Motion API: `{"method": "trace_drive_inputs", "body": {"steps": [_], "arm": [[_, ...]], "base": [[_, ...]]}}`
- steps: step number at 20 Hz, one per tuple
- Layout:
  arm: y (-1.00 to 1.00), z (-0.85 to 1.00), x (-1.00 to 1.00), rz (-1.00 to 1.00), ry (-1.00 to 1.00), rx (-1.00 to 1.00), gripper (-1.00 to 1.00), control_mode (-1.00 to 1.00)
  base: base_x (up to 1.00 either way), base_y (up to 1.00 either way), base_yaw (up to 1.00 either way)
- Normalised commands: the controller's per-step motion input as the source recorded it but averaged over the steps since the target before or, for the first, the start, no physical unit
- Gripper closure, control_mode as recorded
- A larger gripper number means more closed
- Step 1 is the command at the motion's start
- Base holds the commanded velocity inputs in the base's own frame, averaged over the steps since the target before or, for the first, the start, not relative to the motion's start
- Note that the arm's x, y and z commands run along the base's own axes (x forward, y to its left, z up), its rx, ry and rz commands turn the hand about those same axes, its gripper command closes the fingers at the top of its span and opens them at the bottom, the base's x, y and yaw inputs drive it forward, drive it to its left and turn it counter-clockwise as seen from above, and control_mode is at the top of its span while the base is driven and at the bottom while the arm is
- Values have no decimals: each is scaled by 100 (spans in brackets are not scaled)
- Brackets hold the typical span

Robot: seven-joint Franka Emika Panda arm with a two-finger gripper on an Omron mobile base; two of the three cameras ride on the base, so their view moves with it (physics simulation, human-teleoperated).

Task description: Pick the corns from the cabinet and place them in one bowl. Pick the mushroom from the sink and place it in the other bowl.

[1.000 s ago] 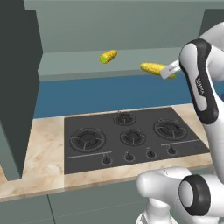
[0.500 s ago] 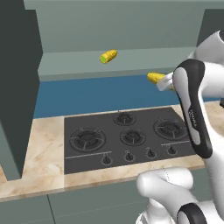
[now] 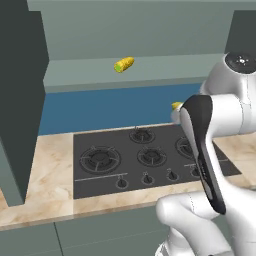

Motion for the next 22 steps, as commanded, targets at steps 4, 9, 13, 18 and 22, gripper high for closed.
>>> {"method": "trace_drive_inputs", "body": {"steps": [4, 9, 13, 18, 22], "arm": [[2, -19, -25, -6, 10, 0, 100, -100], [1, -27, -20, -2, 3, 0, 100, -100], [0, -24, -5, 0, 0, 2, 100, -100], [3, -8, 0, 0, 0, 2, 100, -100], [0, 0, 0, 0, 0, 0, 100, 100]], "base": [[0, 0, 0], [0, 0, 0], [0, 0, 0], [0, 0, 0], [0, 0, 0]]}}
